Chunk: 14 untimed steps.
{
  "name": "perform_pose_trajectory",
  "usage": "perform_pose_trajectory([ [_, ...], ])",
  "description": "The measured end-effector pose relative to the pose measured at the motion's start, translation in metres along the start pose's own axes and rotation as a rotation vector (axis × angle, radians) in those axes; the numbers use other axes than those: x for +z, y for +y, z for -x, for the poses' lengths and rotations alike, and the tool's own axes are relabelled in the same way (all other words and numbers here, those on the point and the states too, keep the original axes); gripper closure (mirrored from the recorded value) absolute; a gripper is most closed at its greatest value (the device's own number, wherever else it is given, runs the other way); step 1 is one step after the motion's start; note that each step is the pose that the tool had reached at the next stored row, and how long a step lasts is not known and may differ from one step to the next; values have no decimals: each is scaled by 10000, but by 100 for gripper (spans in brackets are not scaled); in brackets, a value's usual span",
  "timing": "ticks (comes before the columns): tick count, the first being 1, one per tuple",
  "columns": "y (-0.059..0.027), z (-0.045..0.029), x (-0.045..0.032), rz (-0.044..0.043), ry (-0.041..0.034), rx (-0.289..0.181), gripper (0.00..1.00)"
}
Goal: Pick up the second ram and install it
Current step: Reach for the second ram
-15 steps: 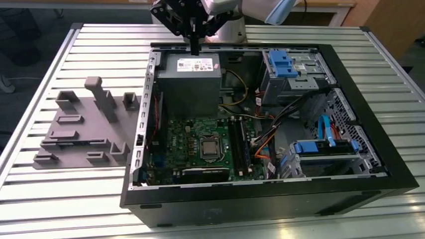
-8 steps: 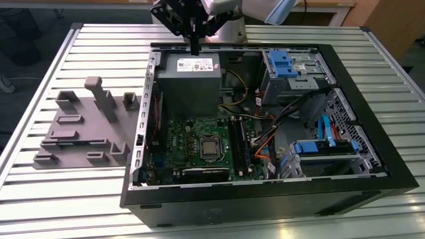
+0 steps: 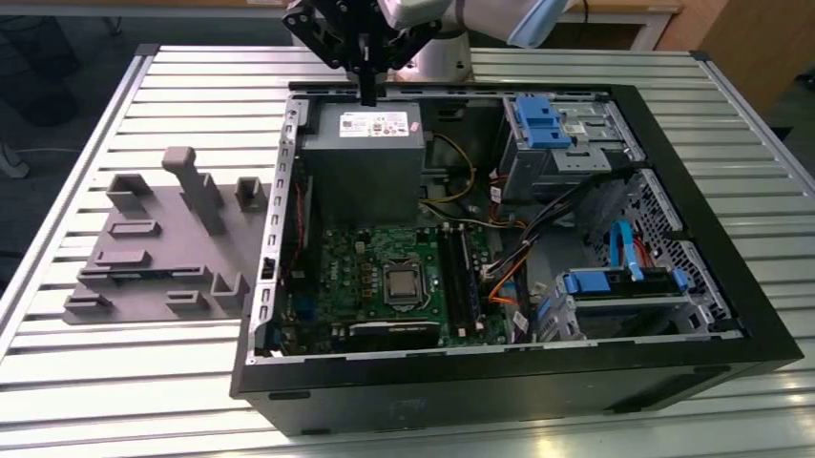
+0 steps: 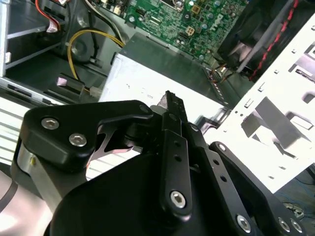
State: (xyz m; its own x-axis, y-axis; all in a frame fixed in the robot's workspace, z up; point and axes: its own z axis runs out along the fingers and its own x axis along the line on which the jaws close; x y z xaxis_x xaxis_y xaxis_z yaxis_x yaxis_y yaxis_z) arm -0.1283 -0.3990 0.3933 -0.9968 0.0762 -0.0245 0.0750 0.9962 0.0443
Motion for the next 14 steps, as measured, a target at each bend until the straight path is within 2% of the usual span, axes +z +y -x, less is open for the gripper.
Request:
perform_pose_trajectory([
  [14,-22,-298,-8,1,0,0,89],
])
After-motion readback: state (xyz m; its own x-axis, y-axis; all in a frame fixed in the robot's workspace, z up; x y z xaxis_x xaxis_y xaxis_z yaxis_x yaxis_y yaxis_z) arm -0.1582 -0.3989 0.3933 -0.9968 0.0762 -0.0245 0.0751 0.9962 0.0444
